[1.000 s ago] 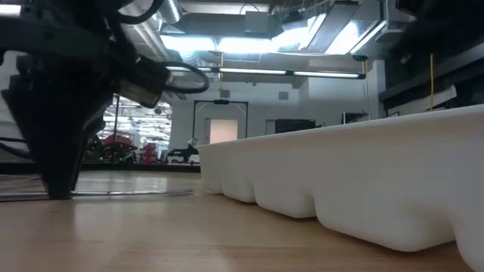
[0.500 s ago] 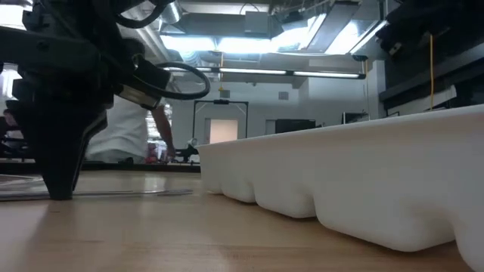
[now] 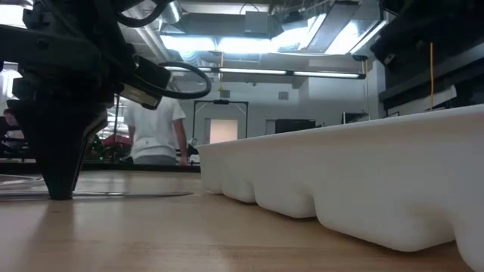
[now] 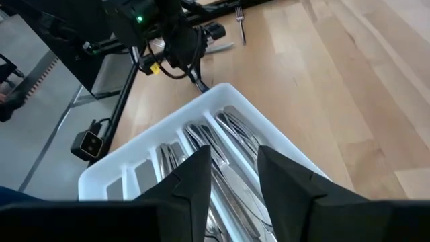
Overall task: Sort silverware
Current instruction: Put the silver table knife into the silverware tray
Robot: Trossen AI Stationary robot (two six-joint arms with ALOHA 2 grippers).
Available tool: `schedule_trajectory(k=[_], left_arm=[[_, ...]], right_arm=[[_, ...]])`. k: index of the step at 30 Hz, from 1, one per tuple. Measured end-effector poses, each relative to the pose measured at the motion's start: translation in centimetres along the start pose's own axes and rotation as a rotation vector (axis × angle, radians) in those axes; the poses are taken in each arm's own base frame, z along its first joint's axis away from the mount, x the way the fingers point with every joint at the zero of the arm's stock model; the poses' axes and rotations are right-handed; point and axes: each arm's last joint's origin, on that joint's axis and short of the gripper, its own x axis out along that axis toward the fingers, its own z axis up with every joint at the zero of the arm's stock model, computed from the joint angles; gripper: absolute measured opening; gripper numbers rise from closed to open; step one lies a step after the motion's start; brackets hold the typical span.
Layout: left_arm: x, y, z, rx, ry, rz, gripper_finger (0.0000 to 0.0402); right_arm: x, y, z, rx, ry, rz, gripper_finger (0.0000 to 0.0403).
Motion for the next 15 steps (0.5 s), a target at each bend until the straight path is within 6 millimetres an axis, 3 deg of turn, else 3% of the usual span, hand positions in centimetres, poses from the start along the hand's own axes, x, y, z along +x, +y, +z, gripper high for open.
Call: schedule_trajectory(k=[15], left_arm=[[-1.03,-0.66,0.52,0.003,0.006,0.009,0.0026]], right_arm=[[0.0,-0.01,-0.07,-0.009,0.008,0.0,0.0124]])
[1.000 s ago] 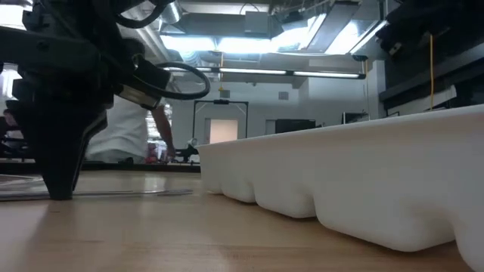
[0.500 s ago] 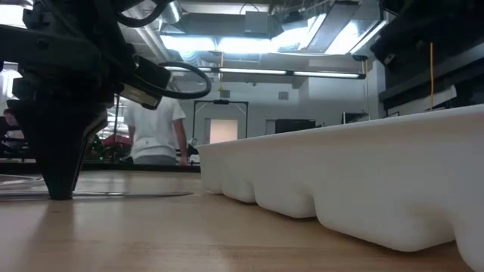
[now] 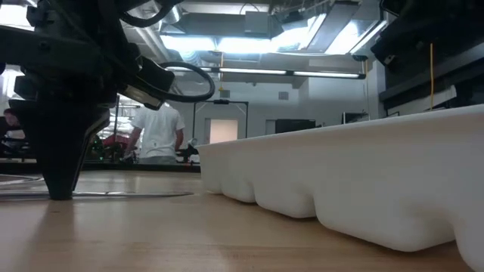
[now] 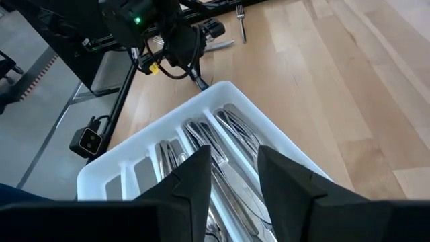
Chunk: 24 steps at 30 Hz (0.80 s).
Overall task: Sort silverware
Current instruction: Put the silver table knife into the silverware tray
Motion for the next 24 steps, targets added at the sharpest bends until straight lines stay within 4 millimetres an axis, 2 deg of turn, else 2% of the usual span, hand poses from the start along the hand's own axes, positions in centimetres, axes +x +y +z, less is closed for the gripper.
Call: schedule_trajectory(k=[24], left_arm=[[-0.38,-0.22,0.17,-0.038,-0.009,-0.013,0.0027]], right_arm=[[0.0,0.0,0.0,-0.001,0.001,0.001,0.0124]])
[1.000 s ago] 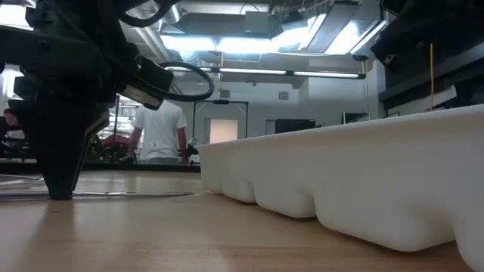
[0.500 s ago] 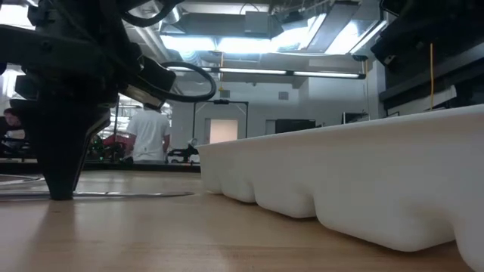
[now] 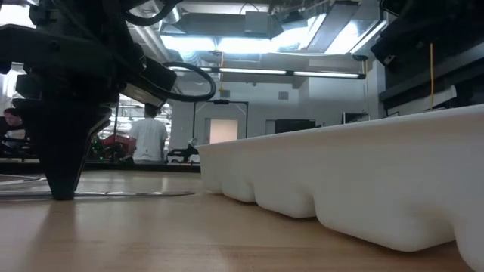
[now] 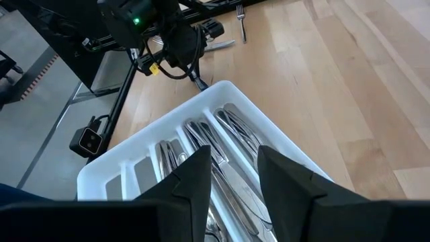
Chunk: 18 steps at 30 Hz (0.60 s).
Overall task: Sort silverware
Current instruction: Put the silver table knife into the silverware tray
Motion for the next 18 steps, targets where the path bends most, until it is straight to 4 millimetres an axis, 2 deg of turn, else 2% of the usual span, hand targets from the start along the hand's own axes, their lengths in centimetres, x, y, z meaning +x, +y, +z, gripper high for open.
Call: schedule_trajectory(k=[9,18], left_arm=[[-1.6,0.0,0.0,0.002,-0.036,-0.043,0.0024],[-2.1,0.1,0.0,0.0,-0.042,-0.052,0.0007]], right_arm=[[0.0,0.0,0.0,0.0,0.002,0.0,0.0124],[0.0,0.0,-0.1,-0.02,0.008,0.0,0.0124]])
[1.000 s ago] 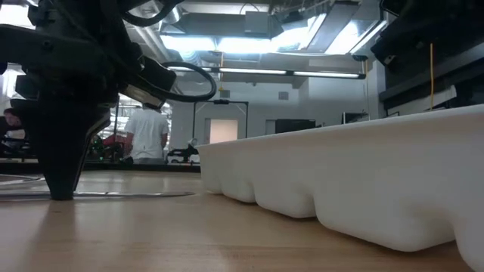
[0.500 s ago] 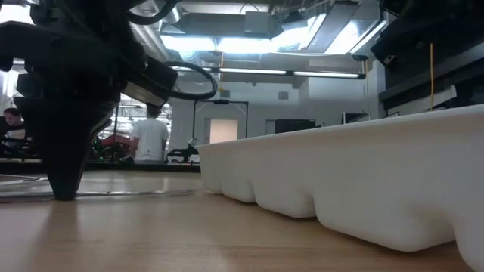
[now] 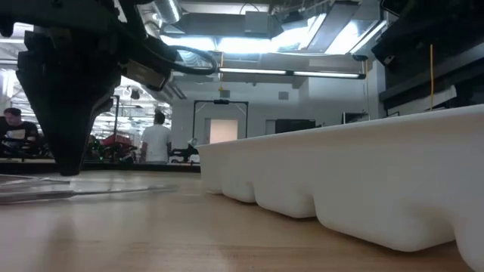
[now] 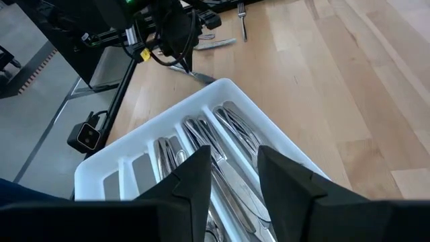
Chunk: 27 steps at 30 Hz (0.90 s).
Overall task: Sort silverware
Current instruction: Put the silver table knife into the silverware tray
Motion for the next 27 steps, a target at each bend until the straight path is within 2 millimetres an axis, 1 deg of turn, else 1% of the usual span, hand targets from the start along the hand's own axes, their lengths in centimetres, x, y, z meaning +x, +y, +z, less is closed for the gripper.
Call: schedule_trajectory(k=[6,9,14,17,20,27], left_arm=[[0.0,0.0,0.0,-0.008,0.0,0.001,0.0002],[0.1,0.1,-0.1,-0.078,0.001,0.005,0.0022],[0.5,0.5,-0.3,-0.218,0.011,0.024,0.0082],[0.8,0.6,-0.5,-0.275,0.012,0.029,0.0108],[1.3,1.0,-0.7,-0.308,0.014,0.034,0.0118],[2.1,1.4,-0.8,-0.344,0.011,0.027,0.012]], right_arm=[[0.0,0.0,0.0,0.0,0.0,0.0,0.0124],[0.0,0.0,0.0,0.0,0.0,0.0,0.0124],[0.0,0.0,0.0,0.0,0.0,-0.001,0.0124],[0.0,0.0,0.0,-0.001,0.0,-0.001,0.0124],[0.0,0.0,0.0,-0.003,0.0,-0.001,0.0124],[0.0,0.0,0.0,-0.003,0.001,-0.002,0.0124]])
